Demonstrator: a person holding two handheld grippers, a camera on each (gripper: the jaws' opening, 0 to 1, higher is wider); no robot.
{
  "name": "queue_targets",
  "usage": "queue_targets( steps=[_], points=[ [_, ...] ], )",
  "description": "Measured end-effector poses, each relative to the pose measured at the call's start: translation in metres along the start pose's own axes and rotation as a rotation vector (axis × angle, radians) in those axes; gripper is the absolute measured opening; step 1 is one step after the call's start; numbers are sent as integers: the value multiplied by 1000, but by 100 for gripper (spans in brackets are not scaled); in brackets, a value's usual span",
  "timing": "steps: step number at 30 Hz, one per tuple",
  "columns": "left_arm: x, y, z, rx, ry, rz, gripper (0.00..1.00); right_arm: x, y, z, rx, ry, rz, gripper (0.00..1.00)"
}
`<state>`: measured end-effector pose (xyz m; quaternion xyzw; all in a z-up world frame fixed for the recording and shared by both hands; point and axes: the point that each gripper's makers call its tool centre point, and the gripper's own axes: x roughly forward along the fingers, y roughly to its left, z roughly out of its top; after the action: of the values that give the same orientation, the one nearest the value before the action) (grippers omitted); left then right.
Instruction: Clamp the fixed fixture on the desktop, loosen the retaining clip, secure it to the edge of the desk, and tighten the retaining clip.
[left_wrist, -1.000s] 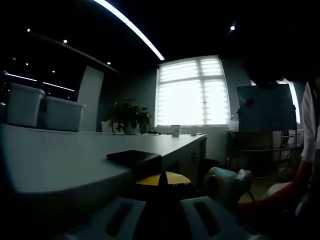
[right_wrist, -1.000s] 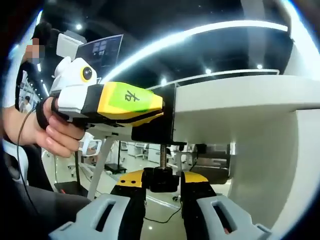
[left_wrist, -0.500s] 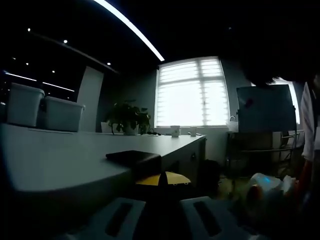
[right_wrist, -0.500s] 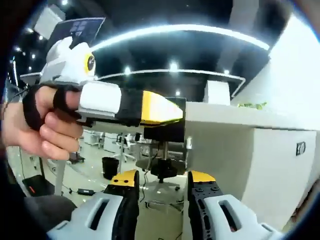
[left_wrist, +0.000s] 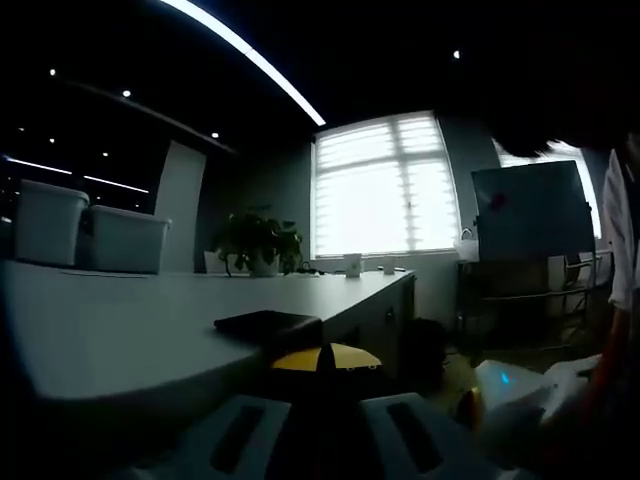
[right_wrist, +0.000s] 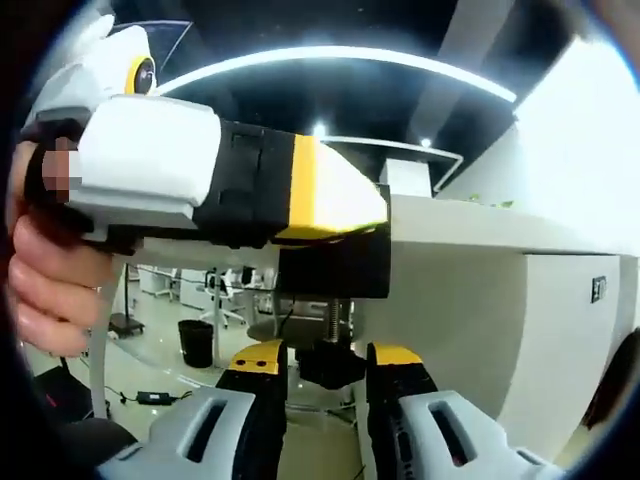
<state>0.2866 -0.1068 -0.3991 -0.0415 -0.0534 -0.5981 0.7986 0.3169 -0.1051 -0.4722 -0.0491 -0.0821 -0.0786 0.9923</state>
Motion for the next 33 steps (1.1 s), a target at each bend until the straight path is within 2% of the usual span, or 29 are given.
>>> queue_targets(
  steps=[6,10,20,21,22,27,33],
  points=[
    [-2,1,4,7,-8,5,1,-7,1,-9,-38,30,31,26],
    [-2,2,4,8,-9,5,1,-13,7,-5,-8,17,69,25],
    [-4,3,7,10,-14,5,1,-19,19,-2,65,-38,322,25],
    [-4,3,7,10,-14,4,1,9,11,-11,62,-43,358,25],
    [-4,3,7,12,-14,4,1,16,11,-14,72,-49,395,25],
    [-5,3,7,12,-13,-1,1,22,14,-14,76,-57,600,25],
    [-5,2,7,11,-3,-10,1,21,13,-14,74,-67,676,25]
  ],
)
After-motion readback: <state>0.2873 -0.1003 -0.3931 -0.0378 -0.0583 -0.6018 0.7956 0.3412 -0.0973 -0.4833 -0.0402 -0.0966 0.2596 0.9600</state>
